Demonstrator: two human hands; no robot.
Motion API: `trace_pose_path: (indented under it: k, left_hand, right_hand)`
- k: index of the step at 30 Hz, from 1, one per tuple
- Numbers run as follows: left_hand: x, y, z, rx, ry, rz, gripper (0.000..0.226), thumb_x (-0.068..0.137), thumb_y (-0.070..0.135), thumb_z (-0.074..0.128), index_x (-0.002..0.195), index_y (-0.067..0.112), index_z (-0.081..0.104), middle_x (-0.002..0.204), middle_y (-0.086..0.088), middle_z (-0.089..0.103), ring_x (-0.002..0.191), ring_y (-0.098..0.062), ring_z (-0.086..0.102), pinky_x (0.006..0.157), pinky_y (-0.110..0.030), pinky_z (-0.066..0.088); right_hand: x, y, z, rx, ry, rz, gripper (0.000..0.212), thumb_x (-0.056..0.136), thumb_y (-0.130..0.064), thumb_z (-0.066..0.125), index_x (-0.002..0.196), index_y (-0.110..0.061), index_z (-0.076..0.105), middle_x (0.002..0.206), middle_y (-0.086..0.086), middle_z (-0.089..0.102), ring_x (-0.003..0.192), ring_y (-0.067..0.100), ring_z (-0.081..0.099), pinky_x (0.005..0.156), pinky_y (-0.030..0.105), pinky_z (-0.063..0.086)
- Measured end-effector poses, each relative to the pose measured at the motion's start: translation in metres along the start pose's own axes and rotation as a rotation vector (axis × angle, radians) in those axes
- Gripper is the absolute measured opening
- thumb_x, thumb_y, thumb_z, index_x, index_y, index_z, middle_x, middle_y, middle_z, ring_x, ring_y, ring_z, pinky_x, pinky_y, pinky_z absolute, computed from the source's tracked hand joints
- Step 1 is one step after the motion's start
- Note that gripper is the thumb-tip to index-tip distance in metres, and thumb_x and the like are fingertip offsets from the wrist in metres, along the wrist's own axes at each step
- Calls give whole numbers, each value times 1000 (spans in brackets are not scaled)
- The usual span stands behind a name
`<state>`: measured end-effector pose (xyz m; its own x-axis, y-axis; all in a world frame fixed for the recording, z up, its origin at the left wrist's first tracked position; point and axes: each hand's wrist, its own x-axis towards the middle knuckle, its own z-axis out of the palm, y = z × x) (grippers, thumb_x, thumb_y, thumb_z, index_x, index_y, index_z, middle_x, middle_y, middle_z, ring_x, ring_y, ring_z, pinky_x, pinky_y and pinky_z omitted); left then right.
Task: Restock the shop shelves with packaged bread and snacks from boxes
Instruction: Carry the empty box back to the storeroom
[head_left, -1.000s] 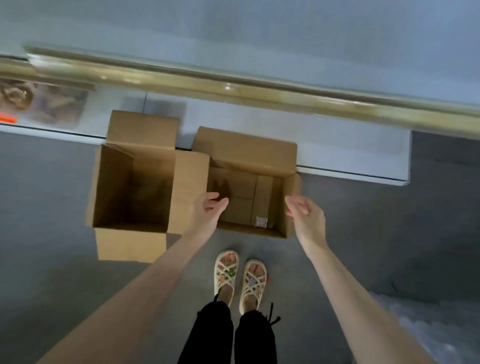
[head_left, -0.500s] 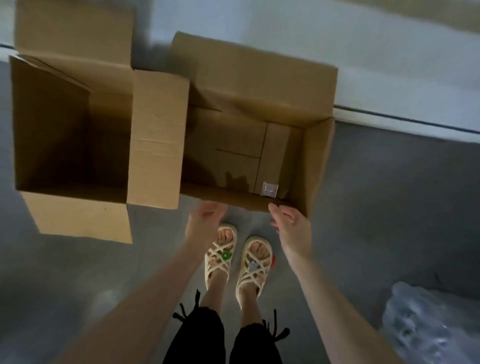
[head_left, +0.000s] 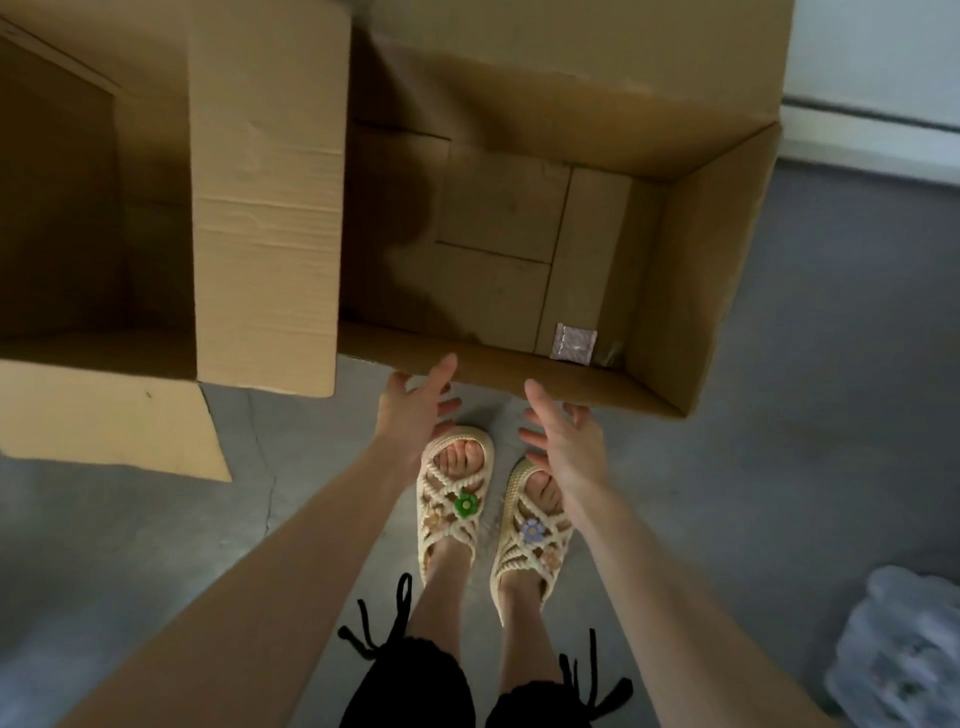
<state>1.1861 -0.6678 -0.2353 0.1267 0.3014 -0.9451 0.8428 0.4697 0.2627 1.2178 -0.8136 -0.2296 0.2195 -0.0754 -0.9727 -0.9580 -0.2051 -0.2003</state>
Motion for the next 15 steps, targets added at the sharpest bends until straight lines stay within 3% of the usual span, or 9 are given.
trace_pose_path:
  k: [3,9,12,15]
  left_hand:
    - [12,4,0,-82,-2,4,75,89,41,64,147,14,25,131,-7,57,104,-23,65,84,-34,53]
    - [22,9,-4,-179,-17,24,24,95,25,59,114,15,47,111,-3,65,93,-16,65,90,-34,49]
    - [20,4,-4,-212,-30,16,32,96,18,58,124,7,49,117,-9,65,101,-20,65,90,-34,51]
    - [14,-2,3,-222,-51,-15,35,95,16,58,127,4,49,120,-11,65,101,-21,65,77,-28,53]
  right_hand:
    - [9,-3,11,98,-24,44,80,82,-46,70,142,-13,31,135,7,57,102,19,64,89,33,51]
    - [17,-5,31,272,-4,36,39,88,-32,68,116,-19,44,123,2,62,98,23,68,87,33,53]
    - [13,-4,30,367,14,39,18,92,-21,64,97,-20,46,110,1,60,101,27,68,91,35,53]
    - [11,-2,19,398,54,43,15,94,-17,62,90,-20,48,106,2,63,98,26,68,81,30,54]
